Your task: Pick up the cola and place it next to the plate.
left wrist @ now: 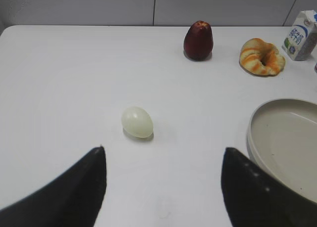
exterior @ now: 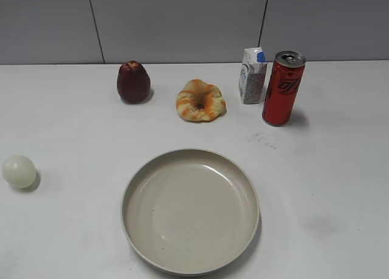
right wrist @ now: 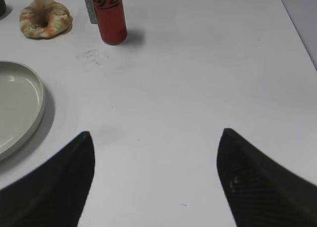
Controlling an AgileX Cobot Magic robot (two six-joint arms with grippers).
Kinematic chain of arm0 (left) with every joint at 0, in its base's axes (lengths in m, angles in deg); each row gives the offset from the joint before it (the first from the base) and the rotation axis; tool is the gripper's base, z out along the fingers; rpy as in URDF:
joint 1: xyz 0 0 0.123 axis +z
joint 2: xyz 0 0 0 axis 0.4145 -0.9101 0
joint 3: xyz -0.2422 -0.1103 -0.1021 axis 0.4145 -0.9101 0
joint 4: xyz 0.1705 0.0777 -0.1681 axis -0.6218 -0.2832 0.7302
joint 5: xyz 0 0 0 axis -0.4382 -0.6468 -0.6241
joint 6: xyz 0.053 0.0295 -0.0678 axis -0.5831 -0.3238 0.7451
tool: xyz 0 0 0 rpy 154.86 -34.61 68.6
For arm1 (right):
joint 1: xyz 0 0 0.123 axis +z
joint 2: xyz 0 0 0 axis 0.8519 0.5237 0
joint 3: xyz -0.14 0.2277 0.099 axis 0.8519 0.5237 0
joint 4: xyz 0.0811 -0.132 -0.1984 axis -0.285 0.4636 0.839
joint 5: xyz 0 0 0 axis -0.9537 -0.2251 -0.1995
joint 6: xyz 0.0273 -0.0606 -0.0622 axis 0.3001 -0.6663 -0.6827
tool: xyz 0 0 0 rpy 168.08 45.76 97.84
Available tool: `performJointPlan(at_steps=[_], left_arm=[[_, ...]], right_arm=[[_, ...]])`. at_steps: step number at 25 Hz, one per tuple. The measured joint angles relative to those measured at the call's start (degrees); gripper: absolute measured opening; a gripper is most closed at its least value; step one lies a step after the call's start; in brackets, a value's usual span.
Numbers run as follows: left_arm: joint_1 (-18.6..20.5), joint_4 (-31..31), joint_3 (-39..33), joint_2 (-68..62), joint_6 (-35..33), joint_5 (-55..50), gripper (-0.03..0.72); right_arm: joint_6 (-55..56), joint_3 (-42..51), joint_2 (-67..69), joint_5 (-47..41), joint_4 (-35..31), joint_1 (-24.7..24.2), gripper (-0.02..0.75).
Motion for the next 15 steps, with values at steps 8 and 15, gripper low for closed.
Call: performJointPlan(at_steps=[8, 15], left_arm=[[0.0, 0.0, 0.0, 0.0, 0.0, 0.0, 0.552], [0.0, 0.0, 0.0, 0.0, 0.0, 0.0, 0.552]], right_arm=[[-0.1, 0.0, 0.0, 0.0, 0.0, 0.0, 0.580], [-0.1, 0.0, 0.0, 0.0, 0.7, 0.0, 0.580]])
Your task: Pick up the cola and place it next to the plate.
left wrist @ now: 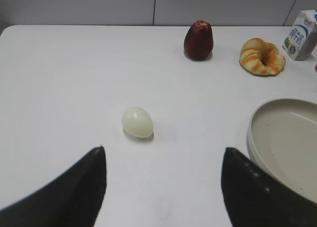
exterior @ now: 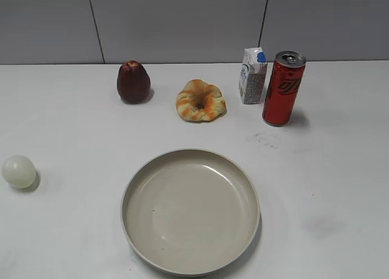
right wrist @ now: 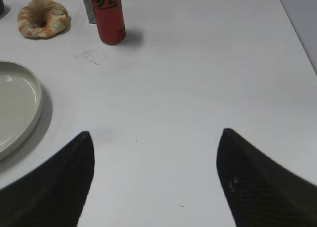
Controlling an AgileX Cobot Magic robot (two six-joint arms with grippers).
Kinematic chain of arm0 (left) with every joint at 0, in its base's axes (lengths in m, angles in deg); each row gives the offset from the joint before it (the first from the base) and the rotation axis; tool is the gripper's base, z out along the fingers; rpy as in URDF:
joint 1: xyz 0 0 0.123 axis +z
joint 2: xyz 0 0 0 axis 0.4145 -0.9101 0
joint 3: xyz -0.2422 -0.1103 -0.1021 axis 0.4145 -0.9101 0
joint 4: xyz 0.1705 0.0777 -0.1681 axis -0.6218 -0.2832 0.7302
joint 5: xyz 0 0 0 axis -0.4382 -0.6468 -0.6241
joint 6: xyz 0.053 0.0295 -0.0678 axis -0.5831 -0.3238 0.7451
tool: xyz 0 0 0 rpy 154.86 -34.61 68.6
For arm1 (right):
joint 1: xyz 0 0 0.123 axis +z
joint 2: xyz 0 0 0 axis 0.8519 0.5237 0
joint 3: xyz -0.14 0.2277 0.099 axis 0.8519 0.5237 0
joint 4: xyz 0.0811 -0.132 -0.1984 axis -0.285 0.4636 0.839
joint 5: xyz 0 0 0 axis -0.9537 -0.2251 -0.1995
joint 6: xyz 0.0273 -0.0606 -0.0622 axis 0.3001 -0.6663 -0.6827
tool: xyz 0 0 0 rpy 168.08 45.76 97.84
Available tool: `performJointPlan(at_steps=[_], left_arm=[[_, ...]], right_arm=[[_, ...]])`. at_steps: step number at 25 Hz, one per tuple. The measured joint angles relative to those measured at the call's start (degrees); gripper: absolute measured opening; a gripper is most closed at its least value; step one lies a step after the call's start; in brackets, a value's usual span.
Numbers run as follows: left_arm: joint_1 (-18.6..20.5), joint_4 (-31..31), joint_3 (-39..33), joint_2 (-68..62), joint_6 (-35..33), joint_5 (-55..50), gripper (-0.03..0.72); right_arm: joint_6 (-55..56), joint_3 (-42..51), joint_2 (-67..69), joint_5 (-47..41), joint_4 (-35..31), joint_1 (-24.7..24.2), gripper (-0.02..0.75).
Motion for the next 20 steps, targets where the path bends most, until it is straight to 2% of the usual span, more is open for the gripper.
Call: performJointPlan(at_steps=[3, 9, 14, 20], left_arm=[[0.0, 0.0, 0.0, 0.0, 0.0, 0.0, 0.552], [0.0, 0.0, 0.0, 0.0, 0.0, 0.0, 0.552], [0.0, 0.0, 0.0, 0.0, 0.0, 0.0, 0.552], [0.0, 0.0, 0.0, 0.0, 0.0, 0.0, 0.552]], right_arm=[[0.0, -0.9, 1.0, 1.6, 2.1, 0.0, 0.580], [0.0, -1.6, 7.7, 20.0, 3.8, 0.0, 0.580], [0.0, -2.0, 21.2, 31.9, 3.8, 0.0, 0.579], [0.0, -9.7, 41.9, 35.3, 3.4, 0.0, 0.577]])
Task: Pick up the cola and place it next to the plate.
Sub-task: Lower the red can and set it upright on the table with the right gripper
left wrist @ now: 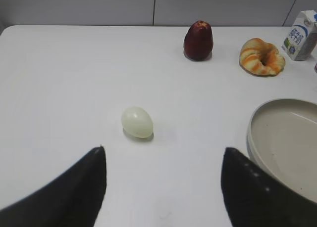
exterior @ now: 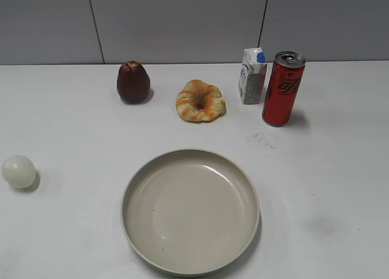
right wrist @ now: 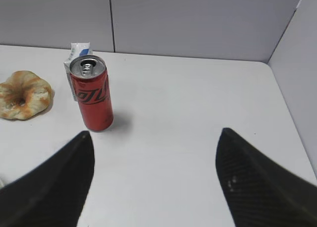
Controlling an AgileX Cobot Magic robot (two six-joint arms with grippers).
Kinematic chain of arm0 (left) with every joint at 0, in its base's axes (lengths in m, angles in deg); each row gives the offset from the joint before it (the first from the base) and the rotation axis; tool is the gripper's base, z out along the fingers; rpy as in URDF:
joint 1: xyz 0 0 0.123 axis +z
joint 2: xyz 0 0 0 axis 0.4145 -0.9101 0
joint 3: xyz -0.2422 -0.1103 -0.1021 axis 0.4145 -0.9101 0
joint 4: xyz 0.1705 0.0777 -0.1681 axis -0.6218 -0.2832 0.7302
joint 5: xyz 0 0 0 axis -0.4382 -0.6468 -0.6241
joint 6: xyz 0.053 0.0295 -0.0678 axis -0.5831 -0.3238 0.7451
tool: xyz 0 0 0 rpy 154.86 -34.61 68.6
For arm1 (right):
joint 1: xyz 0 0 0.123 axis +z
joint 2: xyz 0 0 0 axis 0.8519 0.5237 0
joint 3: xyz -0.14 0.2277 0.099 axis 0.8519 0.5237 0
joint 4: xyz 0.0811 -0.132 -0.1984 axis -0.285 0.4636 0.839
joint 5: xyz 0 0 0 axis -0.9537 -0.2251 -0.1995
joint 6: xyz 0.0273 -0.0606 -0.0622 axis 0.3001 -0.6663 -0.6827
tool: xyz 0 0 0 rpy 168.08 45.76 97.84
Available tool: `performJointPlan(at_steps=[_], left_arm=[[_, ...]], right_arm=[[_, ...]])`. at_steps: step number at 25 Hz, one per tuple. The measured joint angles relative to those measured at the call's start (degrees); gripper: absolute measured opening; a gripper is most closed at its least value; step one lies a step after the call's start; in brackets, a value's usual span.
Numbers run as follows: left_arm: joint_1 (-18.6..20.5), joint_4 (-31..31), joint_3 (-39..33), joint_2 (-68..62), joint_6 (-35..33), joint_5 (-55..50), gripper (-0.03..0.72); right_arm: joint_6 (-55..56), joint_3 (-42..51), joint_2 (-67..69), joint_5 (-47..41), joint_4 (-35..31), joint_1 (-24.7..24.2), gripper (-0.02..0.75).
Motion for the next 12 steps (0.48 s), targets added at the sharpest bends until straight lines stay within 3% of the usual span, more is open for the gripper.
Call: performJointPlan(at_steps=[6, 12], left_arm=[[0.0, 0.0, 0.0, 0.0, 0.0, 0.0, 0.552], [0.0, 0.0, 0.0, 0.0, 0.0, 0.0, 0.552]], right_arm=[[0.1, -14.6, 19.9, -3.9, -4.3, 0.0, 0.577], [0.1, -33.6, 38.5, -16.9, -10.1, 0.0, 0.577]])
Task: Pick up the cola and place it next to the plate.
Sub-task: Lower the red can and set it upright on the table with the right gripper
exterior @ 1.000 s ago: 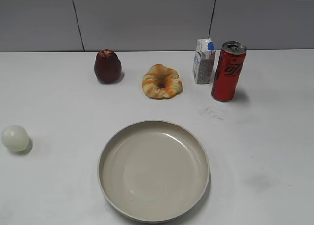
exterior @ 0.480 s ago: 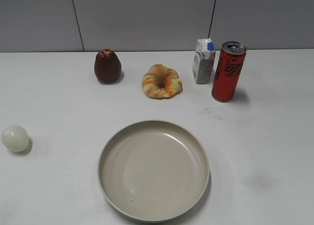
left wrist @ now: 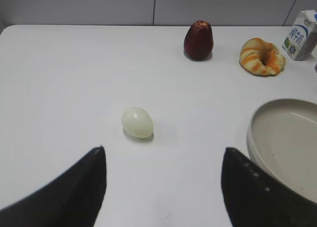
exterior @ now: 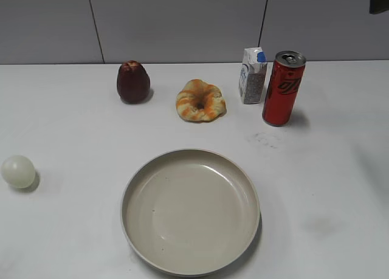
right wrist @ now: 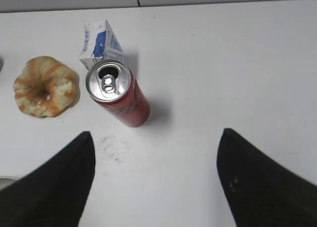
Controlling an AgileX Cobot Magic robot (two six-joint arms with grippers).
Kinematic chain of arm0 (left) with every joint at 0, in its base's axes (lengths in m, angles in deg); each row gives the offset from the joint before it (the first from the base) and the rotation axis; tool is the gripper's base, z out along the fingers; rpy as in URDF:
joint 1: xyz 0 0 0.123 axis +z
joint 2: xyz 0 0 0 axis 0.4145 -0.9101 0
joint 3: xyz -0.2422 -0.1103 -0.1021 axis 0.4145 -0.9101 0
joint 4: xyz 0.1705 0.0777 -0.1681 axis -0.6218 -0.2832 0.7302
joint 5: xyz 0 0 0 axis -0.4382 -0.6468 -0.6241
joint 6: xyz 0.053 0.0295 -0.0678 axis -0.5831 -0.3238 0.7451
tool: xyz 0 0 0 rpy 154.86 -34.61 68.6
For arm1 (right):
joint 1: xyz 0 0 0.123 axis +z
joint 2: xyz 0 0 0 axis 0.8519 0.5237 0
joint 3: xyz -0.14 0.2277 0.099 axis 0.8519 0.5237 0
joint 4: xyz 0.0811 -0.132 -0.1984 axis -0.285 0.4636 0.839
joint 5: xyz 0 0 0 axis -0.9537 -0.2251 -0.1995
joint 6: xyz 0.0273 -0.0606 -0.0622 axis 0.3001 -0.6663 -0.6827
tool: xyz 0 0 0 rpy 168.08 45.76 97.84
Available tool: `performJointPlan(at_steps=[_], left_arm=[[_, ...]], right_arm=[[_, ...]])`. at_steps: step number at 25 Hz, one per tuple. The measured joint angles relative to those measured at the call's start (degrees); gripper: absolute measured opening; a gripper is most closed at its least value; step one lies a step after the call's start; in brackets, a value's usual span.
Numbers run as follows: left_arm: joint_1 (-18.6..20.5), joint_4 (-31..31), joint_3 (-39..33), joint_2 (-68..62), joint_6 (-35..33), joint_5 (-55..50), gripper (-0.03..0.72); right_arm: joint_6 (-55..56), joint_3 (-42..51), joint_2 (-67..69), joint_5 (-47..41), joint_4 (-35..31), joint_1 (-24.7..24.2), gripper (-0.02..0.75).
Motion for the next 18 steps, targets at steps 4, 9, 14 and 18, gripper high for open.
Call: performJointPlan(at_steps=[4, 9, 14, 18], left_arm=[[0.0, 0.0, 0.0, 0.0, 0.0, 0.0, 0.552], [0.0, 0.0, 0.0, 0.0, 0.0, 0.0, 0.552], [0.0, 0.0, 0.0, 0.0, 0.0, 0.0, 0.552], [0.0, 0.0, 0.0, 0.0, 0.0, 0.0, 0.552]], right_arm=[[0.0, -13.2, 11.4, -9.5, -1.7, 0.0, 0.575], [0.0, -27.1, 23.4, -17.0, -0.8, 2.6, 0.575], [1.1, -32.2, 30.2, -16.4, 8.8, 8.9, 0.617], [2.9, -32.4, 33.9, -13.2, 9.8, 11.2, 0.650]])
